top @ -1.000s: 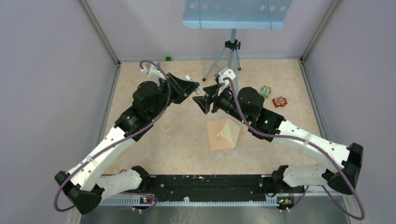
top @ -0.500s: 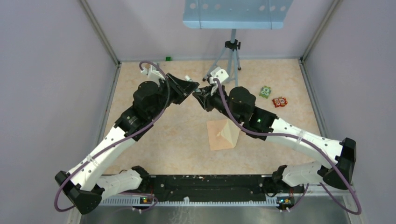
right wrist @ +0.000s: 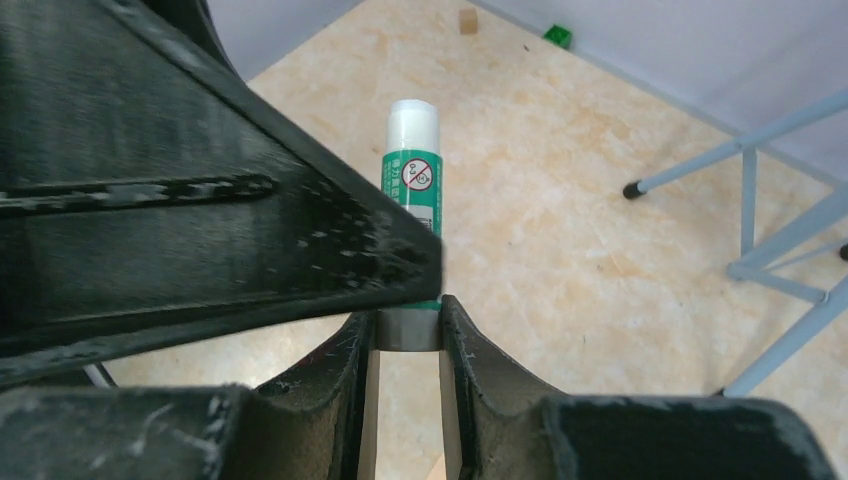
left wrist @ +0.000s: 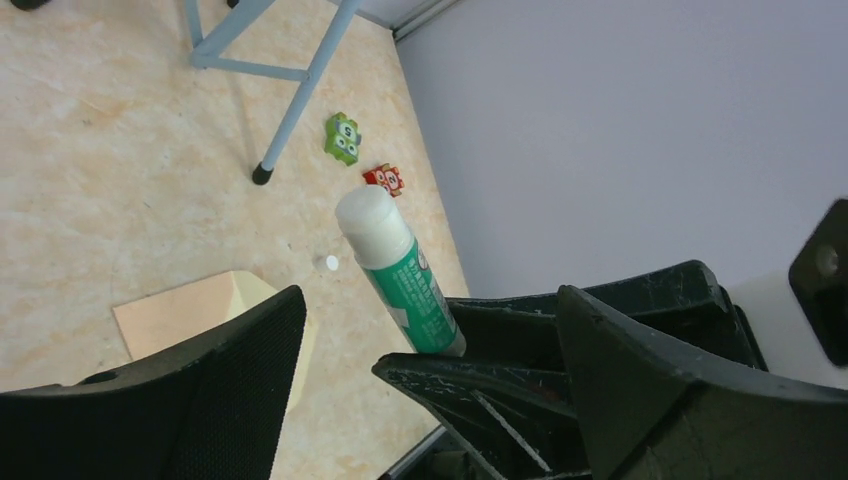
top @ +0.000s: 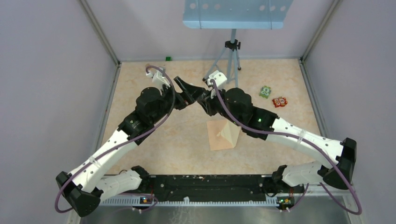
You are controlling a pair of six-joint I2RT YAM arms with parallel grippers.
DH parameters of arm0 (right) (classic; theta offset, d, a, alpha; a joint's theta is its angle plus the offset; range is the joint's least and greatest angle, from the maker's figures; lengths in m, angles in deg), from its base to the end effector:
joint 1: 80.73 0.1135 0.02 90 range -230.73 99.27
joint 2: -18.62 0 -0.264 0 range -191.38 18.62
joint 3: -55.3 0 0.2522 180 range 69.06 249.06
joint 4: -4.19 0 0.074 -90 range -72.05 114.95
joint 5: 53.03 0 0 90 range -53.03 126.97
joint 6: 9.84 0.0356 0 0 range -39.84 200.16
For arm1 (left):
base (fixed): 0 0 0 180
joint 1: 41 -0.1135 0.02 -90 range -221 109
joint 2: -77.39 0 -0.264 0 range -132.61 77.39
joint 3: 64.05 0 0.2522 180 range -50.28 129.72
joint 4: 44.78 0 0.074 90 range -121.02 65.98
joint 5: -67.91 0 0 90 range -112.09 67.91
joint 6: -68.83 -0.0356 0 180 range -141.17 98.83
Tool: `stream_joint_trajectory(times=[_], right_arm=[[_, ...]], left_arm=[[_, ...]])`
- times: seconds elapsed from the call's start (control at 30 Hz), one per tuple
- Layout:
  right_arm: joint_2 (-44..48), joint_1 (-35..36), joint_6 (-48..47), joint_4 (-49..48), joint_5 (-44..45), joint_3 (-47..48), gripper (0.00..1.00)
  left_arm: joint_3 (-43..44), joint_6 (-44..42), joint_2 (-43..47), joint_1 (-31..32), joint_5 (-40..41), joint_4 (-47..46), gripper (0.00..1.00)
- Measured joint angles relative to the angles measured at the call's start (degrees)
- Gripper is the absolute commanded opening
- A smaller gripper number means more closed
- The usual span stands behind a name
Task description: Place the letter into the envelope and seal it
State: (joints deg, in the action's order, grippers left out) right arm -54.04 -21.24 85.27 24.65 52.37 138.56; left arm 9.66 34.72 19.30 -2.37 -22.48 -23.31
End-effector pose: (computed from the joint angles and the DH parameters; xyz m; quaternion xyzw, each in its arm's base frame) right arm 0.1584 0.2502 0.3933 -0.2698 0.7140 0.2542 0.5940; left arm 0.1814 -0.1453 0.3943 -0.1091 0.7342 -0.4939 0.4529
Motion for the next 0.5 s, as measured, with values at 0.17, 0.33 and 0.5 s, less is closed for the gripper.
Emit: stream_joint_trajectory(times=[0.17,0.33,0.5], right_arm=[[2.80,0.00,3.15,8.96,0.39,0.02,0.00],[7.65,0.00,7.17,19.61,0.17,1.11,0.00],[11.96,0.00,11.69,31.67,-3.17,3.02,0.00]], left_arm=[[-1.46,-9.97,2.69,0.04,-0.68,-1.18,0.99],[2.56,-27.98,3.26,0.04,-3.32,0.04,0.97],[7.72,-48.11,3.26,2.19,-10.56,2.16,0.97]])
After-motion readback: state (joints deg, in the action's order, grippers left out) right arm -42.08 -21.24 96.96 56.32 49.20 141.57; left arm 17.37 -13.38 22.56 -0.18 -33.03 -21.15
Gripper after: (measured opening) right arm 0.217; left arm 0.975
